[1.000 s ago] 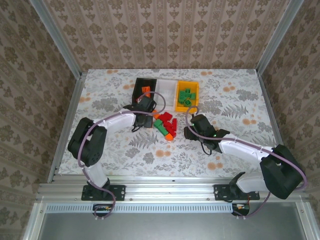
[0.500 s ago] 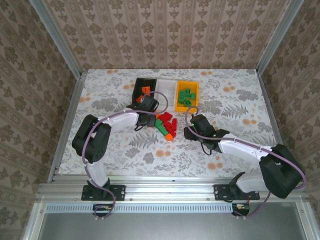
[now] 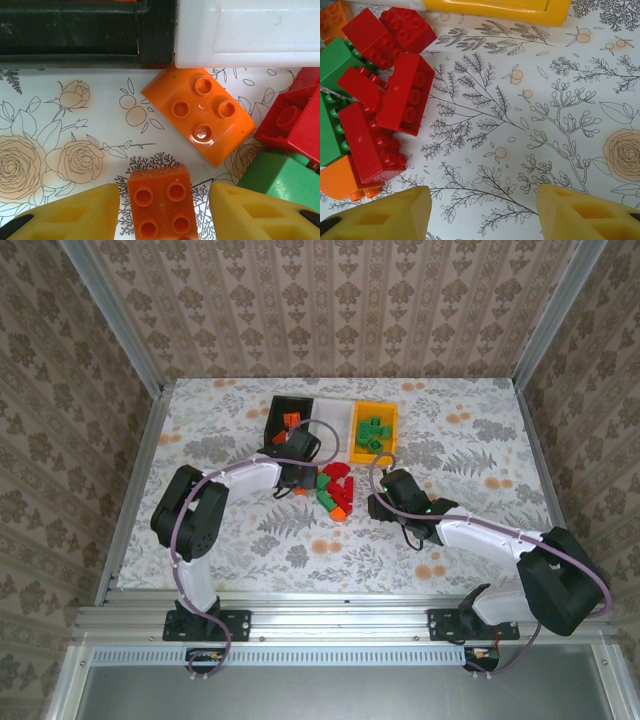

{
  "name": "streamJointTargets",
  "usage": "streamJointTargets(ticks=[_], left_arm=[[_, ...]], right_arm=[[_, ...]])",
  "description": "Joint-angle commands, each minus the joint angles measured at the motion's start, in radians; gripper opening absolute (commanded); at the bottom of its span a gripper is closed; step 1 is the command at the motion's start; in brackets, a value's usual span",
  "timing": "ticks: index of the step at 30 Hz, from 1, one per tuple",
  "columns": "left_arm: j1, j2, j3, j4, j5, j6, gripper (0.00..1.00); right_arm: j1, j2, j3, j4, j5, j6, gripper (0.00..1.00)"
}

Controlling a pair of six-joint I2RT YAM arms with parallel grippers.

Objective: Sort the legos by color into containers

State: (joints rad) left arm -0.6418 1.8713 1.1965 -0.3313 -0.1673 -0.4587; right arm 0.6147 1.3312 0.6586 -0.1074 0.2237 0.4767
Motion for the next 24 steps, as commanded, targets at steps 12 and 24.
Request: streamJointTargets(ticks=[12, 24], left_arm=[[-0.009, -0.068, -0.175, 0.065, 0.018, -0.034, 0.54], [0.022, -0.016, -0.12, 0.108, -0.003, 0.027, 0.46]], right_arm=[[0.008, 0.005, 0.01, 0.002, 0.004, -0.009, 0.59], [0.01, 0.007, 0.01, 0.001, 0.012, -0.01, 0.59]])
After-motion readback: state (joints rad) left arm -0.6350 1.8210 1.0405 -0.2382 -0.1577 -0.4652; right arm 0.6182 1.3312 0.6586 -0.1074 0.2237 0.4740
